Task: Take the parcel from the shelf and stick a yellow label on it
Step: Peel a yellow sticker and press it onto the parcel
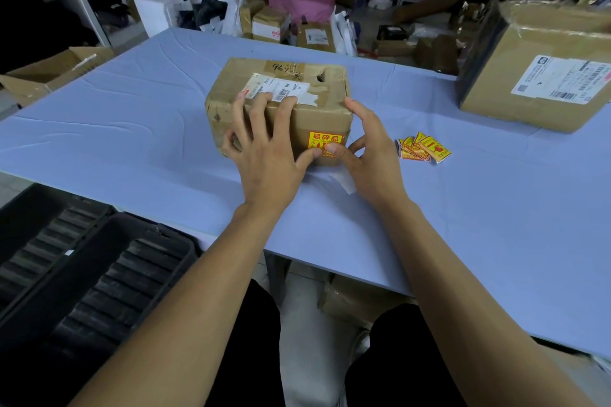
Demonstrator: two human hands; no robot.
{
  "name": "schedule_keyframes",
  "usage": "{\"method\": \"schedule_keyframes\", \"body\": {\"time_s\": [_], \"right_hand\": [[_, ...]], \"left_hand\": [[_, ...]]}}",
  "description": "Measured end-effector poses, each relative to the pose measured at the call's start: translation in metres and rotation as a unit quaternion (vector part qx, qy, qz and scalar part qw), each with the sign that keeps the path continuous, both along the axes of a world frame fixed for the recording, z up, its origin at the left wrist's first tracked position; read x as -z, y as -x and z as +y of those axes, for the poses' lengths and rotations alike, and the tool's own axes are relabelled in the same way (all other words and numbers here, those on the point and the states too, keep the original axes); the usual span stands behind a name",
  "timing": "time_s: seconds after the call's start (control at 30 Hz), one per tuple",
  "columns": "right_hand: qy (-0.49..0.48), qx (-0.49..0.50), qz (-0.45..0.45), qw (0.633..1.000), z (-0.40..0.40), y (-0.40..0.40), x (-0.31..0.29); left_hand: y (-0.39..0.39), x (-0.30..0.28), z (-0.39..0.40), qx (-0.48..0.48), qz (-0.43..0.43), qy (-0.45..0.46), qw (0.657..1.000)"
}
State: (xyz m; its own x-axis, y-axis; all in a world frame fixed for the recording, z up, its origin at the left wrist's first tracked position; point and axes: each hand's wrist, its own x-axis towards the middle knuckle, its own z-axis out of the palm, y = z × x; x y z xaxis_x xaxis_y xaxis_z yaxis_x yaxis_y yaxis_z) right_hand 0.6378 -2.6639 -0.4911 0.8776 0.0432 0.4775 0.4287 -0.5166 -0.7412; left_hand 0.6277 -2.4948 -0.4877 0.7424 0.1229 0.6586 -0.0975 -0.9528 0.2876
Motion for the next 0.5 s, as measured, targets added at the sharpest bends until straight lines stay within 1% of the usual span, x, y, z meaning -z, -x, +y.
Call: {"method": "schedule_keyframes", "body": {"time_s": [0.17, 0.37, 0.5], "right_hand": [[0.015, 0.008, 0.013, 1.0, -0.0007, -0.0017, 0.0019], [-0.005, 0.007, -0.002, 1.0, -0.001, 0.0007, 0.0002], [-0.003, 0.005, 0.01, 1.0, -0.0006, 0.0001, 0.0004]], "left_hand": [[-0.0009, 0.0013, 0.0008, 0.002, 0.01, -0.006, 1.0], [-0.0024, 0.0027, 0.0008, 0.002, -0.001, -0.001, 1.0], [-0.0031, 0.0029, 0.0023, 0.006, -0.004, 0.001, 1.0]]}}
